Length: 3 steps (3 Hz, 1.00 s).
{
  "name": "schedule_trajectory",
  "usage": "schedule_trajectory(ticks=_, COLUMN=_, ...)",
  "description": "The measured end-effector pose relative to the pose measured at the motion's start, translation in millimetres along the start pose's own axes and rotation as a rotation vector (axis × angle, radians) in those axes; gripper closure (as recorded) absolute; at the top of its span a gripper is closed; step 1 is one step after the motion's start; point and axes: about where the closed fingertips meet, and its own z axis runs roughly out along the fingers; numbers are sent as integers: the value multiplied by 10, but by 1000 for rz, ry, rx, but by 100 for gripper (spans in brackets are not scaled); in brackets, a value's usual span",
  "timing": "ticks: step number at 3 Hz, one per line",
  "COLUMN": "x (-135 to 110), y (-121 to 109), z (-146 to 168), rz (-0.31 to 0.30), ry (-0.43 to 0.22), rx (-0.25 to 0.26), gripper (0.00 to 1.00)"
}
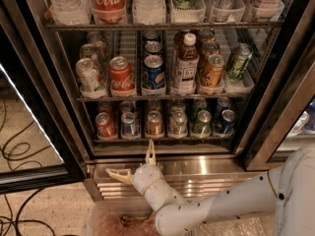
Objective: Pick redbull can from bottom shelf of fridge
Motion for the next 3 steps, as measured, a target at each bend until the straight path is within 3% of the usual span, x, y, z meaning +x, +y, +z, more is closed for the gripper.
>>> schedule_trajectory(ticks=2, x=-157, y=1, z=513, rz=5, ry=-127, rx=-10, gripper=0)
schedule_trajectory(ticks=3, x=-157, y=0, z=515, rz=5, ry=-127, rx=-10, gripper=0)
